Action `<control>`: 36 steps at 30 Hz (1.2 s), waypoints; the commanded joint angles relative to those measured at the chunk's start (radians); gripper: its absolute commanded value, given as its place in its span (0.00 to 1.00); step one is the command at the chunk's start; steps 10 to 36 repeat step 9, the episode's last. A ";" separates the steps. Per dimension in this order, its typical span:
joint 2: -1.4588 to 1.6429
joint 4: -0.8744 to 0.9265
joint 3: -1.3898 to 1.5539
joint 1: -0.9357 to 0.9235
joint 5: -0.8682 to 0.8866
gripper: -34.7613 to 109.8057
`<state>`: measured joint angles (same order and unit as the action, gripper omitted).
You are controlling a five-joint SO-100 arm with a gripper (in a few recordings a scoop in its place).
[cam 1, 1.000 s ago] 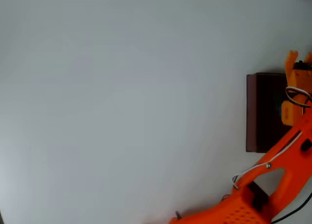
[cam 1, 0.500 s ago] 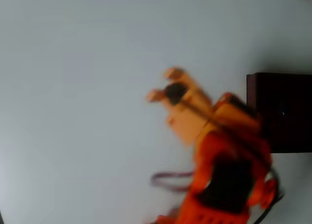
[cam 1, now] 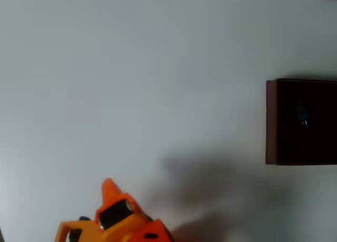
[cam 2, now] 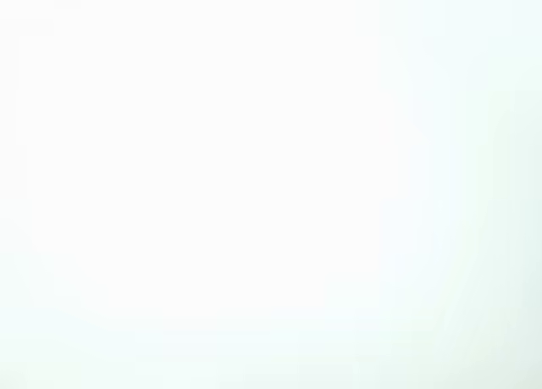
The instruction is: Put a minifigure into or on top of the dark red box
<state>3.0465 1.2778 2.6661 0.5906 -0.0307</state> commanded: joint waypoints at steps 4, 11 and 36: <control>0.069 -0.046 0.141 0.146 -0.002 0.24; 0.364 -0.009 0.328 0.126 0.005 0.24; 0.364 -0.009 0.328 0.126 0.005 0.24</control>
